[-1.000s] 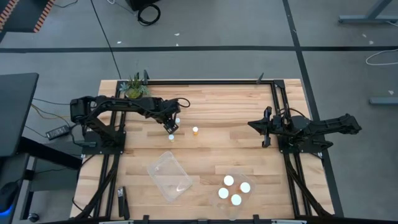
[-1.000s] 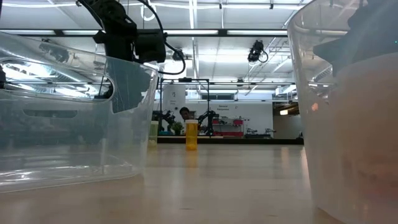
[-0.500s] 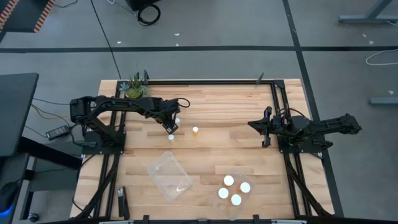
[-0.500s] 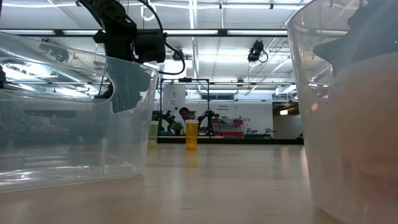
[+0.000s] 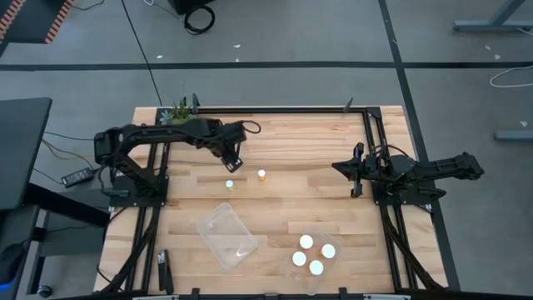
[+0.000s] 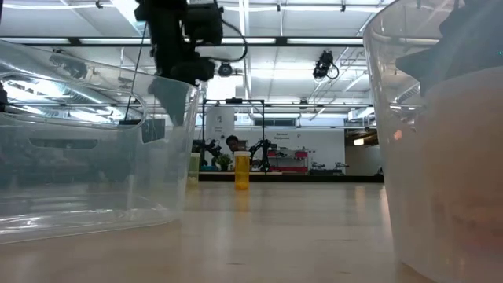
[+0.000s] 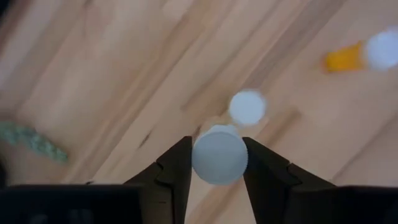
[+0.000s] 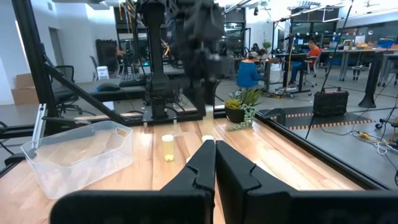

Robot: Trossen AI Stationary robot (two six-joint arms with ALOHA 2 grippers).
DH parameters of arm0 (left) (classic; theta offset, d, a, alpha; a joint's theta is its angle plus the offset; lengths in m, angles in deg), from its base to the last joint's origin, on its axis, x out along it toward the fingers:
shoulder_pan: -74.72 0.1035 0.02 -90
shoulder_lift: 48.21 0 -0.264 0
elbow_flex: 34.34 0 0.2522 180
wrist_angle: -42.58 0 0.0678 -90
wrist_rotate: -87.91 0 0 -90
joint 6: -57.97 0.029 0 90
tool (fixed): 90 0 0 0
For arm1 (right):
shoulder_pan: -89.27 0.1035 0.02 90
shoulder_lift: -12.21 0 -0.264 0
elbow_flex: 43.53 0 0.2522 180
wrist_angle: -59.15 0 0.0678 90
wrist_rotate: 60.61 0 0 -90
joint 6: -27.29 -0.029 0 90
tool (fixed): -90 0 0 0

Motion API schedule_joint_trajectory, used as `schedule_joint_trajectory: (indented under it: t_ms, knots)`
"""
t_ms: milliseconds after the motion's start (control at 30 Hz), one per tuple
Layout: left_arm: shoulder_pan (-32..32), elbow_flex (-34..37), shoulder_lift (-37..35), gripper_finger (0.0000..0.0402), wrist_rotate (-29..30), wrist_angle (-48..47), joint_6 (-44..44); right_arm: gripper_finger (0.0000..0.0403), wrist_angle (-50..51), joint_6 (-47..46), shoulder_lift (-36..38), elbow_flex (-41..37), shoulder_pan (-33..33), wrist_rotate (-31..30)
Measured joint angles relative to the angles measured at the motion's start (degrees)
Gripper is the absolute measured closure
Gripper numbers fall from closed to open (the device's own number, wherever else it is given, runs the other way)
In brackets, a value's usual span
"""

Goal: Pick and place medicine bottles into bin by pill shape (circle, oval)
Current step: Put the small yellow pill bottle into the left transparent bin

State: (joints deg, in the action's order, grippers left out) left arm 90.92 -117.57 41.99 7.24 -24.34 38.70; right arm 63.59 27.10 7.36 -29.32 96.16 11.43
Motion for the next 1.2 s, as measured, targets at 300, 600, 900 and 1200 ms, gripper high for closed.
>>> schedule_joint_trajectory:
  t_ms: [300, 600, 900, 1200]
  knots:
    - [-2.9, -10.59, -0.02, 0.0267, 0.01, -3.7, 0.42, 0.0383, -0.01, -0.02, -0.01, 0.0, 0.0, 0.0]
    - [-7.17, -15.97, -0.07, 0.0268, 0.05, -4.02, -3.23, 0.0383, 0.0, -0.02, -0.01, 0.0, 0.0, 0.0]
    - [-14.56, -16.62, -0.07, 0.0271, 0.92, -3.24, -10.98, 0.0383, 0.0, 0.0, -0.02, 0.0, -0.01, 0.0]
    - [-21.3, -16.62, -0.07, 0.027, 0.99, -2.82, -19.49, 0.0383, 0.0, -0.02, 0.0, 0.0, -0.01, 0.0]
